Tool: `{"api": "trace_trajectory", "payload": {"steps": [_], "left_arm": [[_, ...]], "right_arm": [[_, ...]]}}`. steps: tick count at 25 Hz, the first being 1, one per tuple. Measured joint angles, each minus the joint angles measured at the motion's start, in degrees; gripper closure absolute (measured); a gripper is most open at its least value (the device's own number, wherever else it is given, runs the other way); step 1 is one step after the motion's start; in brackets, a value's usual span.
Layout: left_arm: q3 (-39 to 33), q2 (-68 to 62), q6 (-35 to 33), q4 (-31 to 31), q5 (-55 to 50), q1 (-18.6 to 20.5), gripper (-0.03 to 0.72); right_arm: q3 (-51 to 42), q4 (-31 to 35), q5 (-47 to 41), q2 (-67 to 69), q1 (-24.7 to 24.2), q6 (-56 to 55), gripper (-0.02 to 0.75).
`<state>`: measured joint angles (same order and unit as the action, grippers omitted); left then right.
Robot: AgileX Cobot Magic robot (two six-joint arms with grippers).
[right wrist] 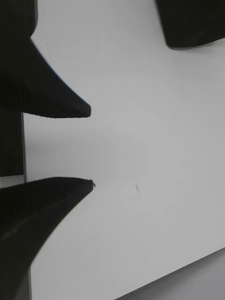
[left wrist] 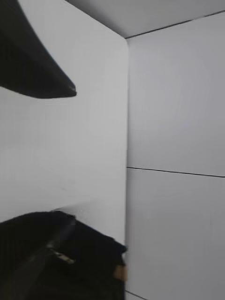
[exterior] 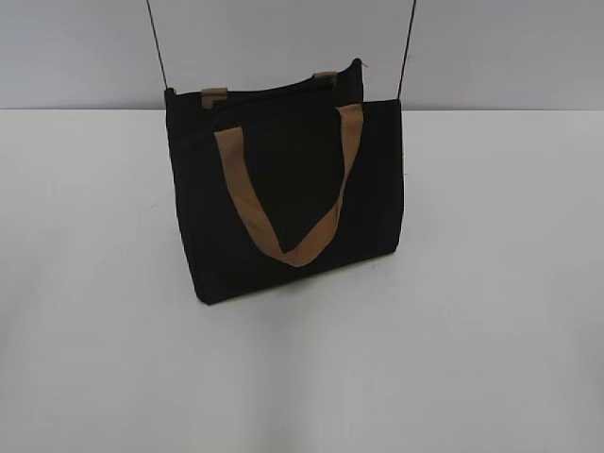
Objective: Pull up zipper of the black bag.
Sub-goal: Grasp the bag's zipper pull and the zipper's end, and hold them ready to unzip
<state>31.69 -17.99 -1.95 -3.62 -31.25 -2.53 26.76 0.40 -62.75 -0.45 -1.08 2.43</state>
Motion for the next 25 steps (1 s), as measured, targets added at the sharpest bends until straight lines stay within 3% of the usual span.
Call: {"api": "trace_trajectory", "payload": {"steps": [10,17,21,25], "left_arm": [[-15.9,-27.9,0.7,0.0,55.9,-1.7,0.153],[-17.2,-57.3,2.9,6.7,85.2,-5.4,0.158],[-17.2,-71.1,5.5,8.7,96.7,-5.5,0.158],[-16.8,-81.7,8.3,14.8,99.7,-5.5,0.160]], "right_arm": [[0.0,0.0,0.0,0.0,0.0,0.0,0.415],[0.0,0.1,0.0,0.0,0.0,0.0,0.415],[0.0,0.1,0.0,0.0,0.0,0.0,0.415],[0.0,0.1,0.0,0.0,0.0,0.0,0.415]]}}
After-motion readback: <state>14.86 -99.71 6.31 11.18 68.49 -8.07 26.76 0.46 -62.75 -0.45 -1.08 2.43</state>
